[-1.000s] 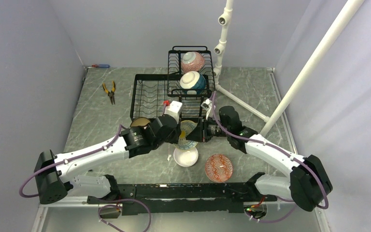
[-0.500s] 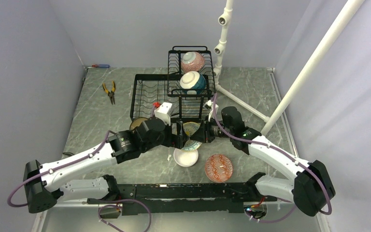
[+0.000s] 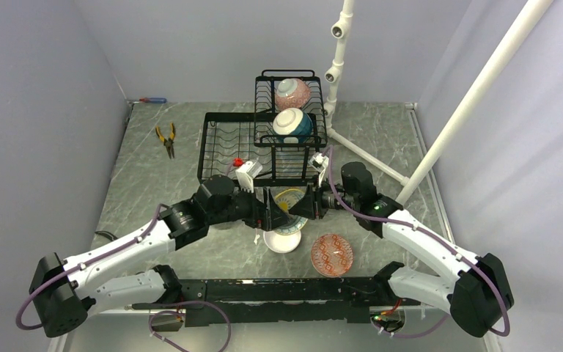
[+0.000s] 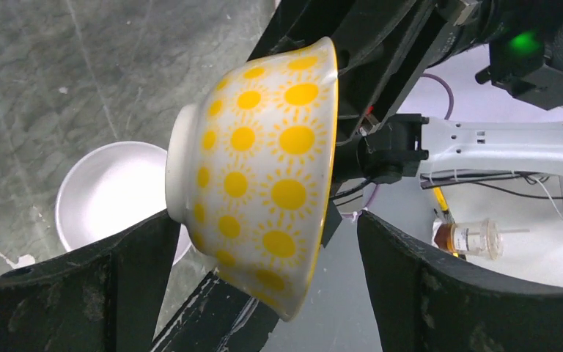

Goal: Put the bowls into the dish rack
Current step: Pick up the bowl from the center of the board.

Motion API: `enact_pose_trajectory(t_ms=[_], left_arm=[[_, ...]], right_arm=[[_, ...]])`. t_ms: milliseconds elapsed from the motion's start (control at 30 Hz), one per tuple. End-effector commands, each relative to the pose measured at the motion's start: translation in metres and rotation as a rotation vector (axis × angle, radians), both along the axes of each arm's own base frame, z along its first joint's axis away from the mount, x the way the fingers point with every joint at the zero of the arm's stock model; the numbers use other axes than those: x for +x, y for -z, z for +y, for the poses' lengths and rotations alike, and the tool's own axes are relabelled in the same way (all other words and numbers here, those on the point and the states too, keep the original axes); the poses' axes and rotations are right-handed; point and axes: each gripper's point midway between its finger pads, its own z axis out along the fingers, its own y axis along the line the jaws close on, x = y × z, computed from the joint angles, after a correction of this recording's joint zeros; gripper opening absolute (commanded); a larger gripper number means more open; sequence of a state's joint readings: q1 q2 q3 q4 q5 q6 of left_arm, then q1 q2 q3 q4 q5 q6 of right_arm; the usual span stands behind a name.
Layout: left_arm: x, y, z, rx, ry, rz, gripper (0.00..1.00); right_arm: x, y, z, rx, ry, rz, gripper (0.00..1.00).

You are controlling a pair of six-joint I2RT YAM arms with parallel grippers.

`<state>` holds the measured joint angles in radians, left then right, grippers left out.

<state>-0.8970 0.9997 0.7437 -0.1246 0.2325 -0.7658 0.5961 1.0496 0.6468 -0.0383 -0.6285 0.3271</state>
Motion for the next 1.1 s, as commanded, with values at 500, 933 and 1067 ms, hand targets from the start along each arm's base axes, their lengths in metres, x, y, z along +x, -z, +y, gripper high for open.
enact_pose_trajectory(t_ms=[500, 933, 1067], left_arm=[[-0.005, -0.031, -0.023, -0.145, 0.112, -0.048, 0.4], [-0.002, -0.034, -0.01, -0.116, 0.054, -0.059, 0.73], [-0.005, -0.04, -0.002, -0.125, 0.043, -0.072, 0.9]], right_arm=[[-0.003, -0.039, 0.009, 0.082, -0.083, -0.118, 0.0], [0.001, -0.036, 0.007, 0.07, -0.058, -0.122, 0.0], [0.0, -0.033, 0.007, 0.071, -0.065, -0.121, 0.0]])
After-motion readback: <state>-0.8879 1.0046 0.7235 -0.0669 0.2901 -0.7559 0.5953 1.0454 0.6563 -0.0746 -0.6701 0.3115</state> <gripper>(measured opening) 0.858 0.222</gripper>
